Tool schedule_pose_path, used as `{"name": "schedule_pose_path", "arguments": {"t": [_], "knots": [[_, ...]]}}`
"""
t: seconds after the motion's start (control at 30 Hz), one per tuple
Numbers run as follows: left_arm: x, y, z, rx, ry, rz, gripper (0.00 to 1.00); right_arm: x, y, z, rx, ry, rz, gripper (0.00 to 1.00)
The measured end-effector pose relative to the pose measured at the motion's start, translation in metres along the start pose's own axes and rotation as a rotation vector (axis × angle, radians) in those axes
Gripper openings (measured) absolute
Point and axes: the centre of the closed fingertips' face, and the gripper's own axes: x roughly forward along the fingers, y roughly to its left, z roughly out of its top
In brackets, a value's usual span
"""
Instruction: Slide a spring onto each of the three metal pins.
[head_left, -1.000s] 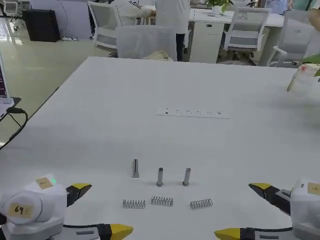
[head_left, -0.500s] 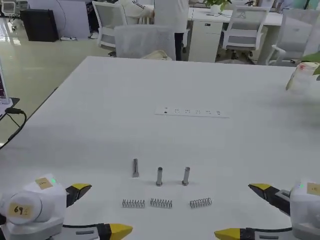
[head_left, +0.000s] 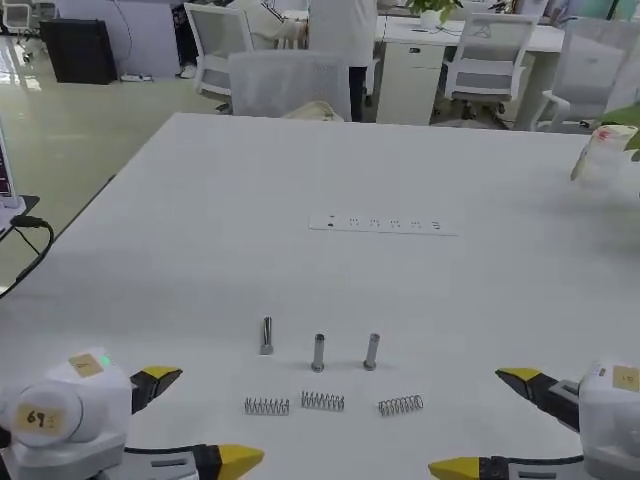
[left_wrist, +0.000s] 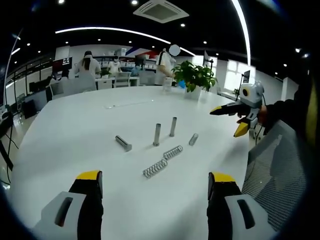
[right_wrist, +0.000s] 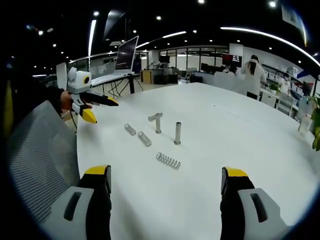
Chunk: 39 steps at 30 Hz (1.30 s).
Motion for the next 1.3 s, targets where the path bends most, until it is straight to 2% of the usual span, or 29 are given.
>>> {"name": "schedule_pose_path", "arguments": {"t": [1.03, 1.3], "knots": [[0.0016, 0.0016, -0.0031, -0.002, 0.018, 0.005, 0.82, 0.0019, 0.0011, -0.0077, 0.012, 0.01, 0.012, 0.9], [0.0016, 0.0036, 0.0012, 0.007, 0.018, 0.008, 0.82, 0.0017, 0.0007, -0.0067, 0.014, 0.006, 0.008, 0.9]]}}
